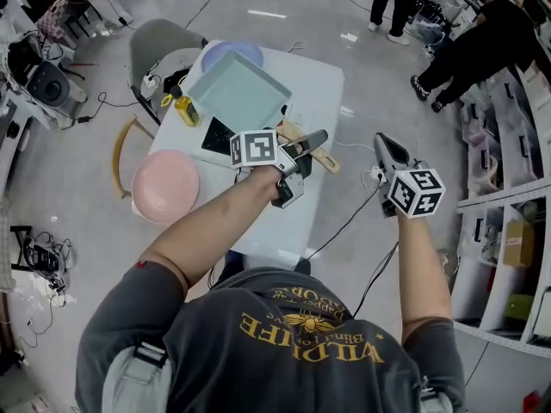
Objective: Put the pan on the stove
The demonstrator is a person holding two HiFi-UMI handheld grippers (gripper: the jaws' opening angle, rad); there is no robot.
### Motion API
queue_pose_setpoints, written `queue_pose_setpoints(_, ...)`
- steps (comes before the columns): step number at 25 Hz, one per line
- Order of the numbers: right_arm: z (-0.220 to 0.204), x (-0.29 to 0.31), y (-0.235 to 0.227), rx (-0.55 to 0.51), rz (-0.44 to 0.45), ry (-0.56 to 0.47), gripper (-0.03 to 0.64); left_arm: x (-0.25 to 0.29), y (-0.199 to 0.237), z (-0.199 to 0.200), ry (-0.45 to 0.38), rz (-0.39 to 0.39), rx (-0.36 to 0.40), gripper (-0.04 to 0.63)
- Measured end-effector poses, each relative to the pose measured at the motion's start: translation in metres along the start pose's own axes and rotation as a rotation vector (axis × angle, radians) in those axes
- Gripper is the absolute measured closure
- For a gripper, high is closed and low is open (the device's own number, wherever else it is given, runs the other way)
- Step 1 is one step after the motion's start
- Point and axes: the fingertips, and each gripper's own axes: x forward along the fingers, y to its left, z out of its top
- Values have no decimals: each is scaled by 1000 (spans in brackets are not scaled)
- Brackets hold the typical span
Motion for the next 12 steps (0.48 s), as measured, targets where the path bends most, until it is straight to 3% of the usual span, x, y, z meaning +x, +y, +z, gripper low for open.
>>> queue_pose_setpoints(12,-32,9,-19,21,-27,54,617,29,38,-17,-50,-14,-102,535)
